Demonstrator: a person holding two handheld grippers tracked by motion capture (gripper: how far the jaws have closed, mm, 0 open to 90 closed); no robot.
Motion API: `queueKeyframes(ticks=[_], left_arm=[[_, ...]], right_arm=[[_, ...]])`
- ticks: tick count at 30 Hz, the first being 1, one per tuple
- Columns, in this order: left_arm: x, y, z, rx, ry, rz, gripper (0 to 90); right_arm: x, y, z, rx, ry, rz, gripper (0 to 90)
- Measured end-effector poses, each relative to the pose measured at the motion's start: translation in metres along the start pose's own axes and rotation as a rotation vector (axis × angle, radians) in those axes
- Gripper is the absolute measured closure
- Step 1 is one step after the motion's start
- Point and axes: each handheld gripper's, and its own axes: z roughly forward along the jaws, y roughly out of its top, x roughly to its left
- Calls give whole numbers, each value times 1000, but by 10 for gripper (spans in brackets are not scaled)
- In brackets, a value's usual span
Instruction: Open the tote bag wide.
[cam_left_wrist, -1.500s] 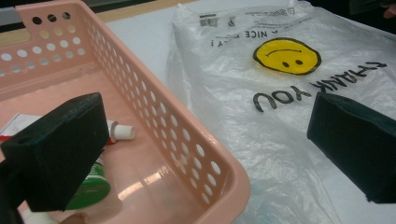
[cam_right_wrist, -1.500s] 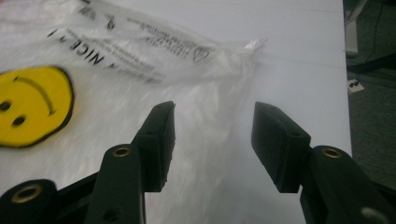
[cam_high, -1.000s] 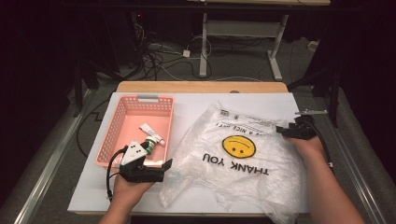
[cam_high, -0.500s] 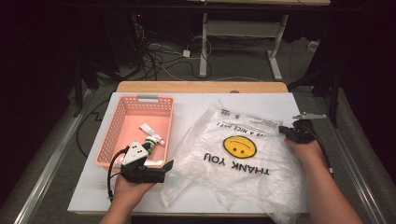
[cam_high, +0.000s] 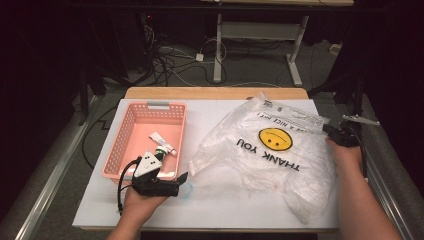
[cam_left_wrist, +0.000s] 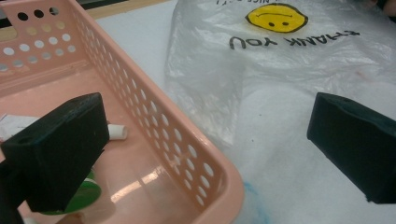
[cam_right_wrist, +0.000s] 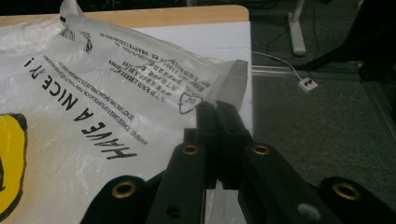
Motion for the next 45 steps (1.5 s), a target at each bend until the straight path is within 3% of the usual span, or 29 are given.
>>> queueKeyframes(ticks=[2,4,5,7,8,9,12,15,17,18,19,22,24,26,29,30,32,33,37,41,42,43,44,45], left_arm=[[4,3,-1,3,4,-14,0],[4,3,-5,-5,19,-4,0],[4,1,-6,-24,13,-9,0],[2,-3,-9,-46,-7,-21,0],[0,-5,-10,-49,-18,-26,0],[-1,-6,-11,-48,-23,-32,0],[-3,-7,-13,-38,-42,-45,0],[-5,-6,-12,-29,-40,-25,0],[-5,-7,-10,-36,-35,-21,0],[-5,-7,-9,-39,-29,-18,0],[-5,-8,-8,-41,-27,-20,0],[-5,-10,-8,-35,-50,-40,0],[-6,-10,-8,-28,-57,-38,0],[-6,-11,-9,-40,-67,-41,0],[-6,-10,-10,-50,-38,-34,0],[-5,-10,-10,-54,-36,-36,0],[-5,-10,-11,-55,-34,-37,0],[-5,-10,-11,-55,-33,-36,0],[-4,-10,-11,-50,-29,-36,0],[-3,-10,-13,-53,-28,-36,0],[-3,-10,-13,-54,-26,-36,0],[-2,-10,-13,-53,-24,-35,0],[-2,-10,-14,-53,-23,-38,0],[-1,-10,-13,-52,-24,-40,0]], right_arm=[[-1,0,2,10,-16,-7,900],[1,-1,2,32,-14,-11,762],[1,-1,2,32,-14,-11,762],[2,-1,-5,30,-12,-21,636],[2,-1,-18,11,-13,-27,590],[2,-1,-18,11,-13,-27,590],[3,-5,-45,-2,-19,-61,557],[10,-20,-76,-17,35,-73,557],[27,-44,-106,-19,71,-107,557],[27,-44,-106,-19,71,-107,557],[40,-63,-124,-24,90,-115,557],[60,-88,-143,-4,128,-150,557],[66,-95,-149,-4,139,-158,557],[82,-110,-159,12,211,-167,554],[94,-114,-165,16,246,-191,515],[105,-116,-170,9,281,-194,424],[110,-116,-171,9,302,-199,399],[121,-116,-175,-3,330,-207,356],[134,-116,-174,4,363,-219,351],[139,-122,-161,83,390,-231,422],[139,-124,-159,103,392,-236,454],[140,-127,-156,137,405,-245,554],[140,-127,-156,137,405,-245,554],[145,-129,-158,132,394,-284,737]])
